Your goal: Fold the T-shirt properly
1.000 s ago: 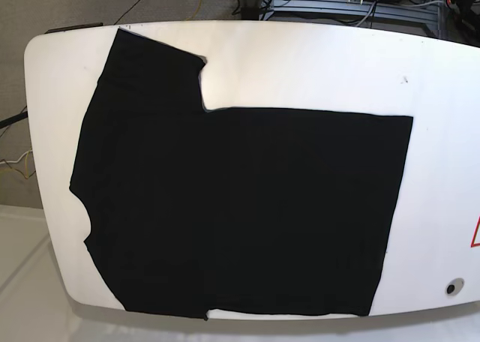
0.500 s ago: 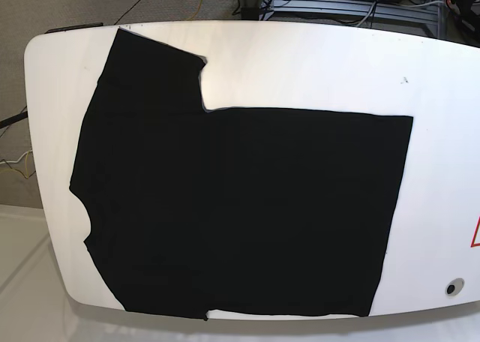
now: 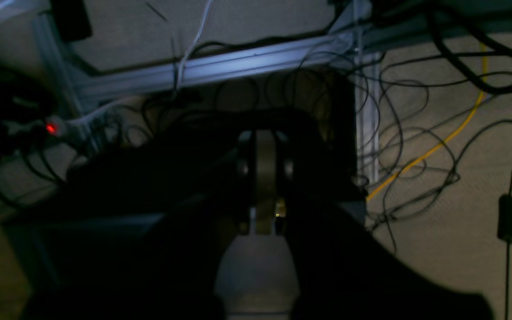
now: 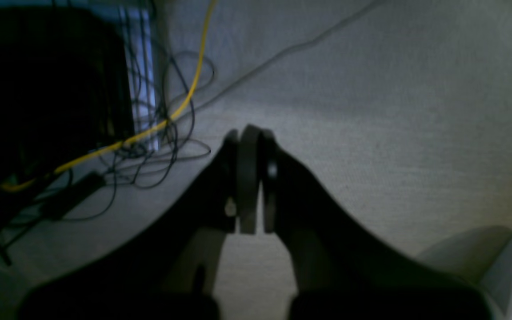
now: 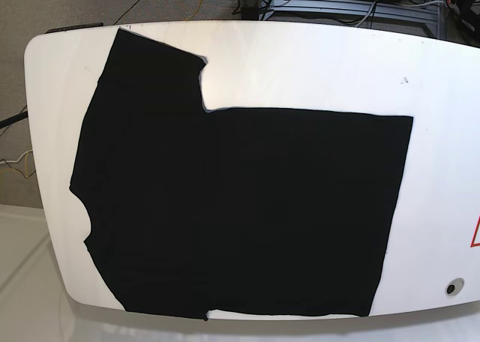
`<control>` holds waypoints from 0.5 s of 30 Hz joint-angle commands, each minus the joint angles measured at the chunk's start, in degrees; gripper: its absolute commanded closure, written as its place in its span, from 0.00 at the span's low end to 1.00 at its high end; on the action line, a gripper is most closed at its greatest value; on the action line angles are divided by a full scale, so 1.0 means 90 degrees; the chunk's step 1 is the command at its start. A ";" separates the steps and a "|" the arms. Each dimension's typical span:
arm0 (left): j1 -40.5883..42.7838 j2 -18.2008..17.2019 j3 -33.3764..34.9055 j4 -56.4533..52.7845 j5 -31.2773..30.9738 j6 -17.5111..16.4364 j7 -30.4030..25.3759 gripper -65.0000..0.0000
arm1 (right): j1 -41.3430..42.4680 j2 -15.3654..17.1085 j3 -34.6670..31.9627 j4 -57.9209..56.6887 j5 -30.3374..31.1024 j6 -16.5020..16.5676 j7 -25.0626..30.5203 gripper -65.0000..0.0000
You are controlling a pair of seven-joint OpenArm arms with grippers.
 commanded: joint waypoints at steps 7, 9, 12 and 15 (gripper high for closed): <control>0.0697 -0.0656 -0.0053 0.1422 -0.0747 -0.0053 -0.0007 1.00 | -0.0985 0.0180 0.0398 0.1630 0.0634 0.0731 0.0134 1.00; 0.0829 -0.0616 -0.0151 0.1681 -0.0713 -0.0091 0.0051 1.00 | -0.1180 0.0166 0.0586 0.2014 0.0843 0.0825 0.0088 1.00; 0.1061 -0.0528 -0.0372 0.2165 -0.0597 -0.0173 0.0163 1.00 | -0.1506 0.0145 0.0911 0.2690 0.1162 0.0943 -0.0026 1.00; 0.1409 -0.0398 -0.0715 0.3118 -0.0548 -0.0288 0.0408 1.00 | -0.2039 0.0100 0.1352 0.3892 0.1707 0.0989 -0.0283 1.00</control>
